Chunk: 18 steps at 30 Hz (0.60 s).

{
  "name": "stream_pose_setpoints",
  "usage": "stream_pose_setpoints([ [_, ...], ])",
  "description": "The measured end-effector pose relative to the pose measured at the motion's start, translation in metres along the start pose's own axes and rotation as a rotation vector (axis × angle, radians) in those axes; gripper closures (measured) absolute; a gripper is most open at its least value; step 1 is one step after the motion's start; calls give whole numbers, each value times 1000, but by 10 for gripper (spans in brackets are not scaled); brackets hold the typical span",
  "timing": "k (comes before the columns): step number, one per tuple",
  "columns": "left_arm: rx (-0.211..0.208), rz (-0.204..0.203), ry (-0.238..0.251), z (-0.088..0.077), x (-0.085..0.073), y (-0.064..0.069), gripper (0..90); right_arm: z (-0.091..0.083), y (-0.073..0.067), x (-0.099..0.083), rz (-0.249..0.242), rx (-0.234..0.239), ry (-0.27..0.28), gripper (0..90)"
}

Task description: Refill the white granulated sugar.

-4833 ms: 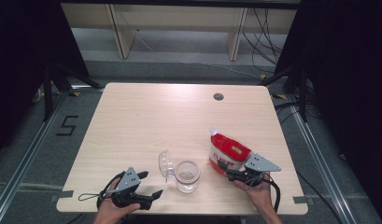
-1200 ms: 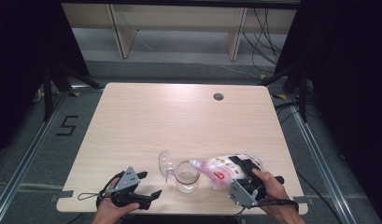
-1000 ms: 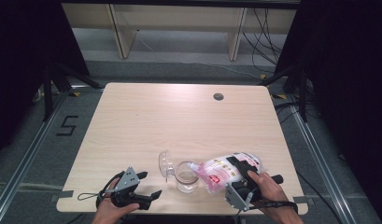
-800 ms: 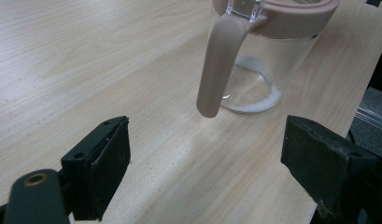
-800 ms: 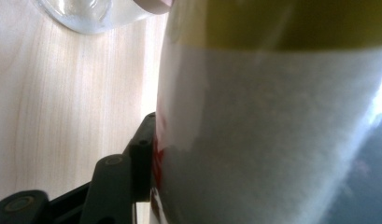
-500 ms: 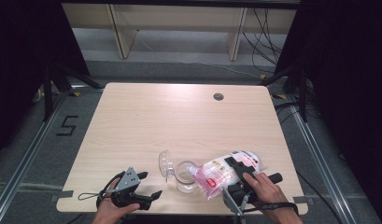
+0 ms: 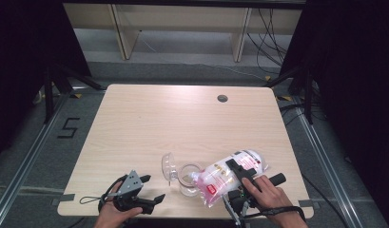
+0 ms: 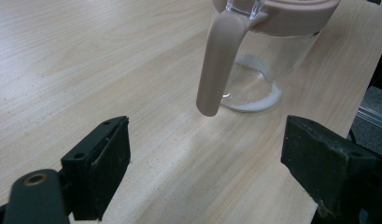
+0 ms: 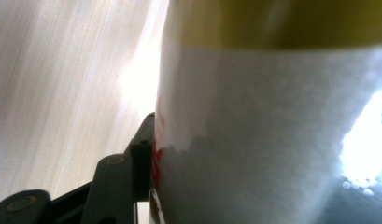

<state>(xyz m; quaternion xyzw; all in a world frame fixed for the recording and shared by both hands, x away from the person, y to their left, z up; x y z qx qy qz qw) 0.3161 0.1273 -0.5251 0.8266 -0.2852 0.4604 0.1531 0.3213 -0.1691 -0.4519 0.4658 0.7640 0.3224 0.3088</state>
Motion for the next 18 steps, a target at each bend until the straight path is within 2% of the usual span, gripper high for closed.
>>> stream_pose_setpoints([
  [2,0,0,0,0,0,0,154,0,-1,-1,15,6,-4,489],
  [3,9,24,-16,0,-1,-2,153,6,19,11,-283,-7,77,489],
  [4,8,21,-14,0,-1,-2,153,8,25,17,-396,-6,101,490],
  [5,8,22,-14,0,-1,-2,154,7,25,15,-377,-3,91,490],
  [6,1,1,-1,0,0,0,153,0,4,1,-29,-8,-8,490],
  [8,-1,-11,3,0,0,1,154,1,4,1,-42,-21,-7,491],
  [9,5,-1,-4,0,0,0,154,1,6,1,-70,-25,-16,492],
  [12,2,2,-9,0,0,0,154,2,4,0,-53,-17,-22,492],
  [14,3,-1,-11,0,0,0,154,4,5,0,-71,-28,-20,493],
  [15,3,2,-12,0,-1,-1,154,4,3,0,-53,-22,-29,493],
  [16,3,0,-12,0,-1,0,154,4,6,0,-86,-23,-28,493],
  [17,3,3,-13,0,-1,0,154,4,3,-1,-56,-16,-38,494],
  [18,2,3,-13,0,-1,0,154,4,3,-1,-56,-16,-38,494],
])
Point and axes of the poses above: each handheld gripper's, and its own axes: z roughly forward along the jaws, x roughly out of its top, y roughly to its right, the point moved 5 cm from there along z, roughly forward along the jaws, and after that the axes turned 13 degrees about x, right-handed, at the moved point
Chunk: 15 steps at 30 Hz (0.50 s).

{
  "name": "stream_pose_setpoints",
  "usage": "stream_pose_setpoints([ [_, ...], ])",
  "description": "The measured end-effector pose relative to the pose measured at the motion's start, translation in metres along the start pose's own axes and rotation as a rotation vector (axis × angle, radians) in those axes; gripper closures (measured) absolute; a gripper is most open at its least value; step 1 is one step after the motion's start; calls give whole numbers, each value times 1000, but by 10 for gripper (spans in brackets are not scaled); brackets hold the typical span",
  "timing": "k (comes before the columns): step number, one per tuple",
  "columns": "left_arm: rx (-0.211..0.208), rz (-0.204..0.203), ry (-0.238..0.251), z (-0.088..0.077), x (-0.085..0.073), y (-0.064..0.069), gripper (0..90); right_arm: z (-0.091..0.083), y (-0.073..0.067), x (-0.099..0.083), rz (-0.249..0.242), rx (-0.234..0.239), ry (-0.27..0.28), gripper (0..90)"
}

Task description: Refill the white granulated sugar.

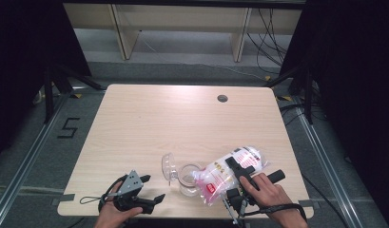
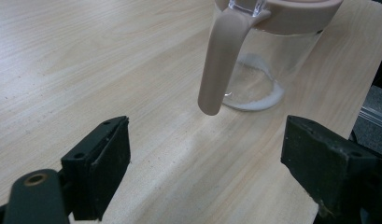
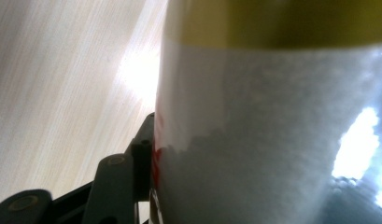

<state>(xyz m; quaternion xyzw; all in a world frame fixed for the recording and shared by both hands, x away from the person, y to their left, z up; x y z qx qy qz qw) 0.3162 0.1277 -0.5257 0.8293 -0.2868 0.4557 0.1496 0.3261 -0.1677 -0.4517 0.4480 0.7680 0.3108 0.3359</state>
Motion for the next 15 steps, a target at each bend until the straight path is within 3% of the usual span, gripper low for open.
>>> stream_pose_setpoints([
  [5,2,1,1,0,0,0,154,0,1,1,-7,-3,-4,495],
  [7,6,0,-1,0,0,-1,153,0,5,2,-52,-9,1,496],
  [11,5,-11,2,0,0,0,154,-1,3,0,-24,-11,-11,497],
  [15,5,-12,3,0,0,0,154,-1,3,0,-27,-8,-9,497],
])
Point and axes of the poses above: each handheld gripper's, and its own axes: z roughly forward along the jaws, x roughly out of its top, y roughly to its right, the point moved 5 cm from there along z, roughly forward along the jaws, and after that the axes turned 13 degrees about x, right-handed, at the moved point
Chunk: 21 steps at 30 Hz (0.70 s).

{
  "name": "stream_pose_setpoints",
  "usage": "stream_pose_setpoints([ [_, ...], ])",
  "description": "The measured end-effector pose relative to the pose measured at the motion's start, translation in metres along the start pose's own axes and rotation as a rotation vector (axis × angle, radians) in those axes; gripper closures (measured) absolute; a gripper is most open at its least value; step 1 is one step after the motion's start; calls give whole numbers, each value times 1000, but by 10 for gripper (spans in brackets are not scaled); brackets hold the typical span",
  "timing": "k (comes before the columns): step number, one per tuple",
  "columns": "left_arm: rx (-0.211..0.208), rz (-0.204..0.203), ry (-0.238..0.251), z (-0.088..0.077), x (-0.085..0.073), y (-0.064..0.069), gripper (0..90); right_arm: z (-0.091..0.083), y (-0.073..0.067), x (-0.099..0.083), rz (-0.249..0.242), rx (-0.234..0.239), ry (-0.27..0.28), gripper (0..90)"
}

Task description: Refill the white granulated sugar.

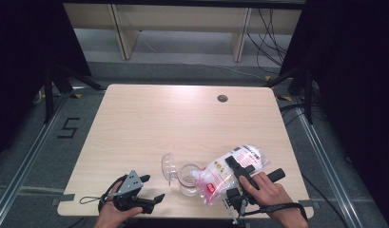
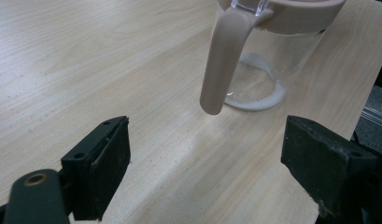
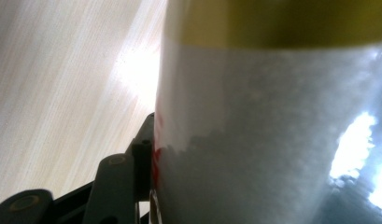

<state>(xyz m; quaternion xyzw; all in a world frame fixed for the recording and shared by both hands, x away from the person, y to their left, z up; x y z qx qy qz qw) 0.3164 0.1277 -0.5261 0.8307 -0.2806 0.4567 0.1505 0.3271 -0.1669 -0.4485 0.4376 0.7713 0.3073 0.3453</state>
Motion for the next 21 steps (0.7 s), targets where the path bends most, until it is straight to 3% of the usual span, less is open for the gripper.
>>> stream_pose_setpoints([
  [4,-1,-4,2,0,0,0,154,-1,1,0,-9,-1,-13,498],
  [6,2,23,8,1,0,-3,154,-1,2,0,-23,0,-15,499],
  [7,4,-8,5,1,0,-2,154,-1,2,0,-23,-1,-17,499],
  [13,-1,-10,9,2,0,-1,154,-1,4,-1,-44,-15,-6,501],
  [16,-1,-10,9,2,0,-1,154,-1,1,-2,-11,-4,-10,501],
  [19,0,-7,4,1,0,-2,154,0,4,-1,-44,-13,-4,501],
  [21,2,-5,-4,1,0,-2,154,0,2,-1,-38,-8,-7,502],
])
Point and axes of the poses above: each handheld gripper's, and its own axes: z roughly forward along the jaws, x roughly out of its top, y roughly to its right, the point moved 5 cm from there along z, roughly forward along the jaws, and after that the axes turned 13 degrees about x, right-handed, at the moved point
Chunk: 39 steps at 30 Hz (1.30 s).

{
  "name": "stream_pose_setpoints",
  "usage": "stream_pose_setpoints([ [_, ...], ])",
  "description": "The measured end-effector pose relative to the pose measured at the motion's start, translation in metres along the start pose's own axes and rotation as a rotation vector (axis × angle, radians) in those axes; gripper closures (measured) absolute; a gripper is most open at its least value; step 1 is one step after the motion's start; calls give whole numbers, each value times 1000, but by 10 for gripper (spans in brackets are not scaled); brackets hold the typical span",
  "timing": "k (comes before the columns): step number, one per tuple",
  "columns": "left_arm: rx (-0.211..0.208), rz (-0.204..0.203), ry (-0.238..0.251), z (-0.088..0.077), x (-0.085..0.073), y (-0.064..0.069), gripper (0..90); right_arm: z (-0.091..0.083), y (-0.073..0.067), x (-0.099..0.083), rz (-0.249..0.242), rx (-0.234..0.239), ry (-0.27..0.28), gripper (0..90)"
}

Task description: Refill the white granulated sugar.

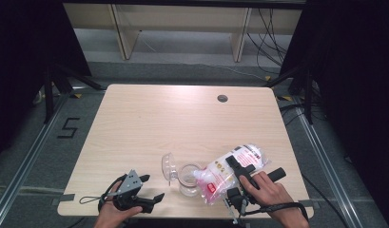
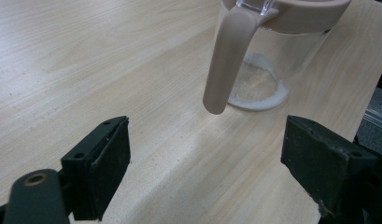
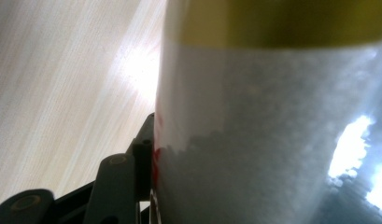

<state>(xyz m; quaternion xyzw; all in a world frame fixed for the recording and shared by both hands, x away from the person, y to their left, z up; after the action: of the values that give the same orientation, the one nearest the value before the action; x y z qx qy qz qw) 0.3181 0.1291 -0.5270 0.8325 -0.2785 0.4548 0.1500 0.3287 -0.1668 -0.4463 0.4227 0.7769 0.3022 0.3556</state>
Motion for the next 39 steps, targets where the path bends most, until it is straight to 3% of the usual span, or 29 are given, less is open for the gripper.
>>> stream_pose_setpoints([
  [3,3,4,3,0,0,0,153,0,-2,0,24,6,-6,502],
  [10,1,4,4,-1,0,0,153,-2,0,0,15,1,-2,504],
  [14,-2,24,12,0,1,-1,154,-3,3,0,-9,-9,2,504],
  [16,-1,22,14,0,1,-1,154,-3,-1,-2,33,8,-5,504],
  [20,-2,12,20,0,1,0,154,-3,3,-3,-6,-10,-2,505],
  [32,3,19,15,-1,1,0,154,-6,2,-3,2,0,-21,507],
  [33,2,14,17,-1,1,0,154,-5,0,-2,21,4,-19,507],
  [37,-1,22,9,-1,1,0,154,-5,0,-2,13,-10,-18,507],
  [39,-1,-6,11,-1,1,1,154,-5,1,-2,5,6,-24,507],
])
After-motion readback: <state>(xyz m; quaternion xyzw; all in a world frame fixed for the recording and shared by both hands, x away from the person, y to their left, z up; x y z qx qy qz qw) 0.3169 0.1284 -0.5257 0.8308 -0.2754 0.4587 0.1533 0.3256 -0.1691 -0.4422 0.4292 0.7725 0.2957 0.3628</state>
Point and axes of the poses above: each handheld gripper's, and its own axes: z roughly forward along the jaws, x roughly out of its top, y roughly to its right, the point moved 5 cm from there along z, roughly forward along the jaws, and after that the axes turned 13 degrees about x, right-handed, at the moved point
